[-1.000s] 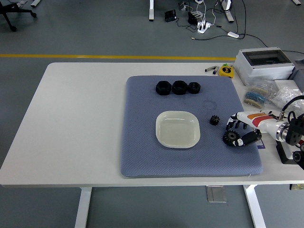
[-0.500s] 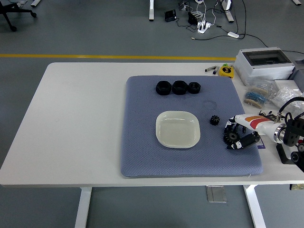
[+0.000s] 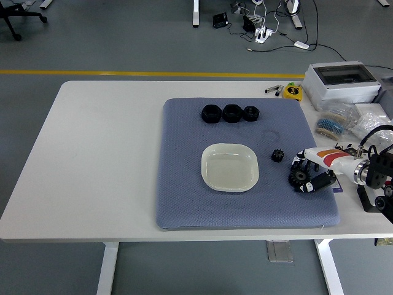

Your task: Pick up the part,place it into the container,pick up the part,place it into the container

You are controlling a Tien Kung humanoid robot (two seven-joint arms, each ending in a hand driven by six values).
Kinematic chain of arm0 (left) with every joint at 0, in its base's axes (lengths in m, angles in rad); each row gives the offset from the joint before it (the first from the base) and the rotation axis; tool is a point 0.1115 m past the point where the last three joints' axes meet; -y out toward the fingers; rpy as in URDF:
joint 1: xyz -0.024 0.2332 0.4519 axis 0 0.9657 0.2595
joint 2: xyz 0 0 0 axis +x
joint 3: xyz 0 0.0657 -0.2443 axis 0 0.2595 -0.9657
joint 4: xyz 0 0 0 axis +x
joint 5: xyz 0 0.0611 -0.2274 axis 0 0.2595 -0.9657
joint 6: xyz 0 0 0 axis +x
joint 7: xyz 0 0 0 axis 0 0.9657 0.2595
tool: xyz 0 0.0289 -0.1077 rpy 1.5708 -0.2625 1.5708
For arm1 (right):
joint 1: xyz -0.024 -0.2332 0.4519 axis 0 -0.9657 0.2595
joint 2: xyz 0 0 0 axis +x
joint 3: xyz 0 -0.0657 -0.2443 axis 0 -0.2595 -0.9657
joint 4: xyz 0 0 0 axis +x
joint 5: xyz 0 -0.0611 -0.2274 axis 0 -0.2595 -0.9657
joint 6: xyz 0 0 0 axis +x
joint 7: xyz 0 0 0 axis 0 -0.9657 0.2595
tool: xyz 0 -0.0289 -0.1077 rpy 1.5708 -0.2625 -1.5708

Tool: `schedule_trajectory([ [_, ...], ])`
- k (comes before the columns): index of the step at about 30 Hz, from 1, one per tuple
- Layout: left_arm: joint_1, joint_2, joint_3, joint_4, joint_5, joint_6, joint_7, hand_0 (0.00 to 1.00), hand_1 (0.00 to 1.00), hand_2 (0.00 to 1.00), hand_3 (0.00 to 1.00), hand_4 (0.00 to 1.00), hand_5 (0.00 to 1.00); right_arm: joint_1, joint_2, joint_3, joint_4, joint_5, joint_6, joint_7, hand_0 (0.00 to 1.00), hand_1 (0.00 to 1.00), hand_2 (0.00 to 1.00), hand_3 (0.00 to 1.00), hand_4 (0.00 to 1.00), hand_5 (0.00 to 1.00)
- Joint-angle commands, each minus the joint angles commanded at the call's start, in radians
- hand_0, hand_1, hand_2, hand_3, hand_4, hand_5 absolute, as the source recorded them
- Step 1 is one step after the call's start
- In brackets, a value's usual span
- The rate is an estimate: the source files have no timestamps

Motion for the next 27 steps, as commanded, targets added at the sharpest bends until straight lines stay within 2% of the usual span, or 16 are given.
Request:
schedule_trajectory([
  [2, 0.000, 0.000, -0.001, 0.000, 0.002, -0.001, 0.001, 0.726, 0.729, 0.765, 0.678, 0.712, 0.675, 0.000, 0.000, 0.000, -0.003, -0.001, -0.002, -0.002, 0.366, 0.461, 0.530, 0.532, 0.768, 0.273],
  [3, 0.000, 0.000, -0.001, 0.000, 0.003, -0.001, 0.001, 0.726, 0.729, 0.765, 0.678, 0.712, 0.675, -0.001, 0.000, 0.001, -0.004, 0.000, -0.002, -0.003, 0.349, 0.437, 0.505, 0.509, 0.734, 0.273],
  [8, 0.000, 0.000, -0.001, -0.001, 0.004, -0.001, 0.001, 0.726, 0.729, 0.765, 0.678, 0.712, 0.675, -0.003, -0.001, 0.003, -0.001, 0.009, 0.003, -0.004, 0.349, 0.437, 0.505, 0.509, 0.734, 0.273],
  [9, 0.000, 0.000, -0.002, -0.001, 0.004, -0.001, 0.002, 0.726, 0.729, 0.765, 0.679, 0.712, 0.675, -0.003, -0.001, 0.004, 0.002, 0.012, 0.003, -0.004, 0.277, 0.417, 0.485, 0.499, 0.723, 0.288],
  [11, 0.001, 0.000, -0.002, -0.001, 0.004, -0.001, 0.002, 0.726, 0.729, 0.765, 0.679, 0.712, 0.675, -0.003, -0.002, 0.004, 0.006, 0.015, 0.002, -0.004, 0.277, 0.417, 0.485, 0.499, 0.723, 0.288],
  [14, 0.002, 0.001, -0.003, -0.001, 0.008, -0.001, 0.002, 0.726, 0.729, 0.765, 0.679, 0.712, 0.675, -0.004, -0.003, 0.004, 0.020, 0.022, 0.001, -0.005, 0.277, 0.417, 0.485, 0.499, 0.723, 0.288],
  [15, 0.003, 0.001, -0.004, -0.001, 0.008, -0.001, 0.003, 0.727, 0.729, 0.765, 0.677, 0.711, 0.676, -0.005, -0.004, 0.005, 0.025, 0.024, 0.001, -0.006, 0.221, 0.401, 0.473, 0.497, 0.718, 0.303],
  [27, 0.008, 0.003, -0.008, 0.000, 0.013, -0.002, 0.004, 0.726, 0.729, 0.765, 0.676, 0.710, 0.673, -0.006, -0.013, 0.031, 0.124, 0.015, 0.020, -0.017, 0.221, 0.398, 0.478, 0.502, 0.704, 0.289],
])
